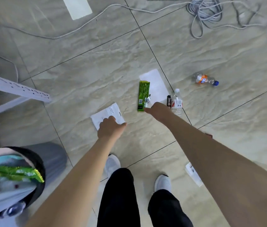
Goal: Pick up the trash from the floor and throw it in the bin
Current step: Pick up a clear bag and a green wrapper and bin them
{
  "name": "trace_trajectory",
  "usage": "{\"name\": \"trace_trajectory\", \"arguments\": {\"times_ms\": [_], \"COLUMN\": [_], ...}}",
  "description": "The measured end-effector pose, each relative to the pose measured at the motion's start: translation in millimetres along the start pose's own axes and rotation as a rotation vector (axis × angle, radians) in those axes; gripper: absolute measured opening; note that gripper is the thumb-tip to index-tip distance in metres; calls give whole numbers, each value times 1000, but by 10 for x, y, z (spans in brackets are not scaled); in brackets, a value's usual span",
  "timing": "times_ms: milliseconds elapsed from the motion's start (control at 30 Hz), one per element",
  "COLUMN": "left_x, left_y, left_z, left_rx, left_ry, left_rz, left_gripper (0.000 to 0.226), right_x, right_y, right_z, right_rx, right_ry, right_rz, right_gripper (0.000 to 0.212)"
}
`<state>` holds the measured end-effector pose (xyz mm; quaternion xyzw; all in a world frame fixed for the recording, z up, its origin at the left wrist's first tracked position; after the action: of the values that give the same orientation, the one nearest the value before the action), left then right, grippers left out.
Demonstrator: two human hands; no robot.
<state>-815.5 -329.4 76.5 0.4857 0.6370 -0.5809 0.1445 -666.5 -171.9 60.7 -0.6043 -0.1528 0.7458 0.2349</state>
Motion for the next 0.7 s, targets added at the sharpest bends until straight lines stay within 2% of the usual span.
{"name": "trace_trajectory", "arguments": {"times_ms": [100, 233, 300, 367, 467, 600, 700], "left_x": [407, 1216, 1564, 1983, 2502, 2999, 3156], "left_y": [99, 422, 563, 724, 907, 1033, 1028], "left_z": [99, 378, 518, 680, 874, 1076, 1093], "left_rx": [3, 78, 92, 100, 124, 240, 361], "left_ry": [4, 4, -2, -10, -4, 23, 96], "left_rz": [30, 24, 7, -36, -57, -74, -134], "left_gripper": [64, 64, 66, 62, 56, 71, 73], "right_x": [386, 1224, 1621, 2062, 2585, 3153, 3433], "right_y": [112, 476, 624, 696, 589, 307, 289], "right_z": [-93, -288, -377, -449, -394, -34, 301], "right_rx": [81, 213, 240, 215, 124, -214, -535], "right_ry": [111, 235, 257, 240, 105, -160, -392], "right_rz": [-37, -33, -74, -165, -303, -445, -415], "right_gripper": [50, 43, 58, 63, 57, 51, 62]}}
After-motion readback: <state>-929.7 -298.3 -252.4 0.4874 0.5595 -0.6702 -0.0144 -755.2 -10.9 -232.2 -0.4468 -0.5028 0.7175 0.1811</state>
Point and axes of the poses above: each hand's wrist, its own x-axis towards the middle knuckle, its own y-axis out of the palm, z = x × y, the point moved 8 cm from there along x, towards the middle knuckle, and after that the axes turned 5 degrees about y, right-handed, at the moved point
